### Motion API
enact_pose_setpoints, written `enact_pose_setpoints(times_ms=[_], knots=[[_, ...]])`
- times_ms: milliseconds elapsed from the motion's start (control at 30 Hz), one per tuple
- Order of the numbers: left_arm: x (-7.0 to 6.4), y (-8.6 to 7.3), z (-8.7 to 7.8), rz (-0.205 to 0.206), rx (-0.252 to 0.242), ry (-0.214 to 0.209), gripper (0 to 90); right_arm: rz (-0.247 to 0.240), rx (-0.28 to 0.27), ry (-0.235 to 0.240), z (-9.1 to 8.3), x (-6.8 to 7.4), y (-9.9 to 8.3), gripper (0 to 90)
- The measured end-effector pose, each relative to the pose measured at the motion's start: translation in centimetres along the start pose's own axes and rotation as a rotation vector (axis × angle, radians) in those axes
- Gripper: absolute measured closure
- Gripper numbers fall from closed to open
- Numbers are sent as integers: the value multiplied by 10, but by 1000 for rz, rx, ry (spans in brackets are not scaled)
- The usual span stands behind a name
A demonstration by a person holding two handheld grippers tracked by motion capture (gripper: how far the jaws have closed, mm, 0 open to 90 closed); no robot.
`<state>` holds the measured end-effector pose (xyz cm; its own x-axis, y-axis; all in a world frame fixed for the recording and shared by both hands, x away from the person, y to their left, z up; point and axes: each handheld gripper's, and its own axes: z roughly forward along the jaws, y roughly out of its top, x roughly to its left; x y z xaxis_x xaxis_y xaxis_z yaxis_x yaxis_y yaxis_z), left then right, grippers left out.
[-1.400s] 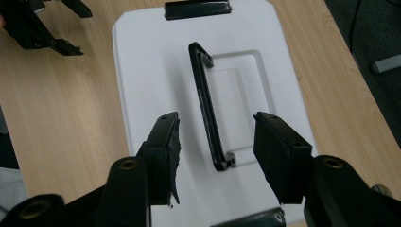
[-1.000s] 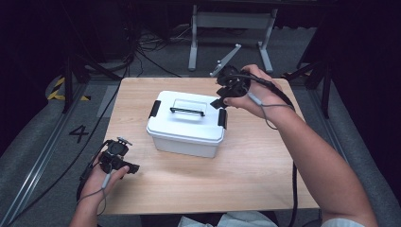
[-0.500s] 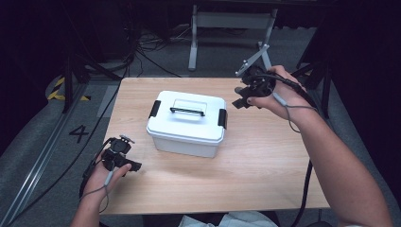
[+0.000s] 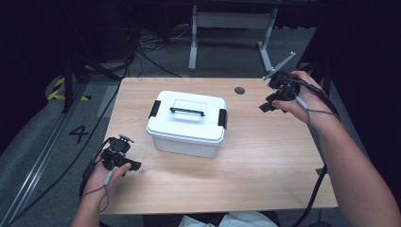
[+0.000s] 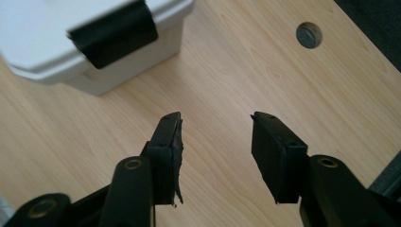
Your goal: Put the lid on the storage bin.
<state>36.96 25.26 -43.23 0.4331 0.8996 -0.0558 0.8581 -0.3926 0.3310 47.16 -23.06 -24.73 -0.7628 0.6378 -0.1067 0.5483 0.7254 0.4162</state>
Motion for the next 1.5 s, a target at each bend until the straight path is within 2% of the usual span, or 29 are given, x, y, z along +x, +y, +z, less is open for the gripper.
enact_pose_setpoints(times_ms=[133,200,300,400,567,700,767,833,1133,1167,1233,1433,1467,1500], knots=[[-1,1,1,3,2,-2,281,15,0,-52,5,-13,-16,456],[-1,1,2,8,5,-6,281,17,-1,-55,6,-15,-19,451],[-1,1,2,8,5,-7,281,56,6,-48,10,-24,-33,427],[-1,1,2,1,8,-7,281,61,5,-51,14,-31,-43,416],[-1,1,2,1,5,-10,281,95,3,-42,23,-42,-58,379],[-1,1,3,8,10,-9,281,146,0,-39,34,-49,-70,320],[-1,1,3,6,9,-6,281,197,-2,-29,39,-52,-77,309],[-1,1,4,9,12,-7,287,217,9,-21,48,-55,-86,302],[-1,1,5,8,10,-9,284,223,20,2,73,-60,-108,274],[-1,1,5,9,11,-10,287,216,45,-7,78,-59,-114,275],[-1,1,5,9,10,-10,288,222,57,-14,83,-60,-118,275],[-1,1,5,9,10,-10,289,216,56,-14,93,-59,-126,271],[-1,1,5,9,9,-10,289,209,39,-23,101,-58,-133,269],[-1,1,5,9,9,-10,290,209,39,-23,101,-58,-133,269]])
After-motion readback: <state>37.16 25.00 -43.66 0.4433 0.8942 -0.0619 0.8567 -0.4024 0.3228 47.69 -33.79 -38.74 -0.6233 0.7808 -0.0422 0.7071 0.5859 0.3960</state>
